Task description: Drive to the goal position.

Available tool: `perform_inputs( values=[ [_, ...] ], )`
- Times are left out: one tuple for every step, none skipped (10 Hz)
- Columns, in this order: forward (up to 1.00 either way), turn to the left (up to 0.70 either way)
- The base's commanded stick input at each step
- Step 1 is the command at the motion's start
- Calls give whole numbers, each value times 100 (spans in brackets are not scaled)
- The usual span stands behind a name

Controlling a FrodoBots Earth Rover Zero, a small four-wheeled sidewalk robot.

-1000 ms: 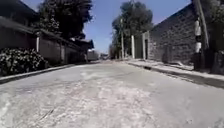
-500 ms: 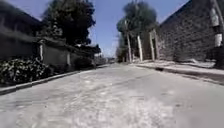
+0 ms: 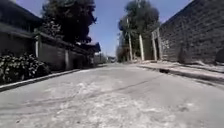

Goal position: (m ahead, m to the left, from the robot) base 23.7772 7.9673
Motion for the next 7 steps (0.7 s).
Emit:
perform_inputs(
  values=[
    [100,2],
    [100,2],
    [100,2],
    [100,2],
    [100,2],
    [100,2],
    [100,2]
  ],
)
